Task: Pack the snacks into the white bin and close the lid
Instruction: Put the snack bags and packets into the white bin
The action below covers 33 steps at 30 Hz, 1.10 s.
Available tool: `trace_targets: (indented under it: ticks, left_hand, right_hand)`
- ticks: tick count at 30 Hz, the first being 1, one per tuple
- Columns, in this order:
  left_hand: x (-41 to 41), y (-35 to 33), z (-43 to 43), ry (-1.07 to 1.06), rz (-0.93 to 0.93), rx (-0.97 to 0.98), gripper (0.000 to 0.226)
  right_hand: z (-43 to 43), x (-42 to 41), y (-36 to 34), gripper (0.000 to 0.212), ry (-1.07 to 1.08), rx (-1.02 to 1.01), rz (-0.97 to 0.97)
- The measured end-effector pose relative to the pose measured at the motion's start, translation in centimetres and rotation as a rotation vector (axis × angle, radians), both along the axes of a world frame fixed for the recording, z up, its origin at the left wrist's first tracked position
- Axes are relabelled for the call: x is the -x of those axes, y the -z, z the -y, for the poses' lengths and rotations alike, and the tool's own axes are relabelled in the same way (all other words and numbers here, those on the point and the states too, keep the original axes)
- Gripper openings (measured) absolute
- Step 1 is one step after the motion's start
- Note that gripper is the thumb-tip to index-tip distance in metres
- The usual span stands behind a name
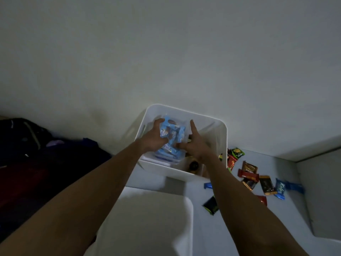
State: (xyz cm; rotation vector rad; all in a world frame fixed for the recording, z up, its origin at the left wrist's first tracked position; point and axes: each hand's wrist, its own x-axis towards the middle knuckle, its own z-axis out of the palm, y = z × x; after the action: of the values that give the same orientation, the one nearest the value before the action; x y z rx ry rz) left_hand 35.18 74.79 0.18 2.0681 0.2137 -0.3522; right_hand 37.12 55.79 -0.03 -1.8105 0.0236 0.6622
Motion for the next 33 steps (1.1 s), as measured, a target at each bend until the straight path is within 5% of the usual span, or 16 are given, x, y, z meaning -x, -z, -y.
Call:
trace_targets:
  ticks: [4,13,16,19,22,26,33]
  left_hand:
    - [-1.1,2.5,0.2,-0.009,-0.138,-0.057,0.084]
    - [-2.0,4.8,-0.3,0.056,-0.25,-0.302,0.088]
    - [-1.4,2.5,0.5,0.091,-0.068,-0.409,0.067]
    - [0.3,-0.5,0.1,-0.08,0.313,-0.516,0.041]
    - [1.7,-1.0,-2.1,-0.138,0.594,-0.691,0.037]
    - [2.8,0.0,-3.5,-0.047,0.263,-0.442,0.06]
    - [3.4,-0.4,-2.2,-0.12,0.179,-0.406,0.064]
  right_hand:
    - [-1.6,-0.5,1.6,0.141,-0.004,0.088,-0.062]
    - [-2.8,-1.0,4.9,0.137,-0.068,0.129,-0.095]
    - [-2.7,-1.0,5.5,0.143,-0.115,0.168,-0.052]
    - [-2.9,-0.9,4.3,0.137,-0.09,0.222,-0.077]
    - [-3.0,-0.8,4.0,0.137,-0.093,0.254,-0.073]
    - [-3.7,-0.9,3.5,0.136,-0.078,0.264,-0.136]
    - [-6.6,-0.4,3.4,0.146,-0.144,0.294,-0.128]
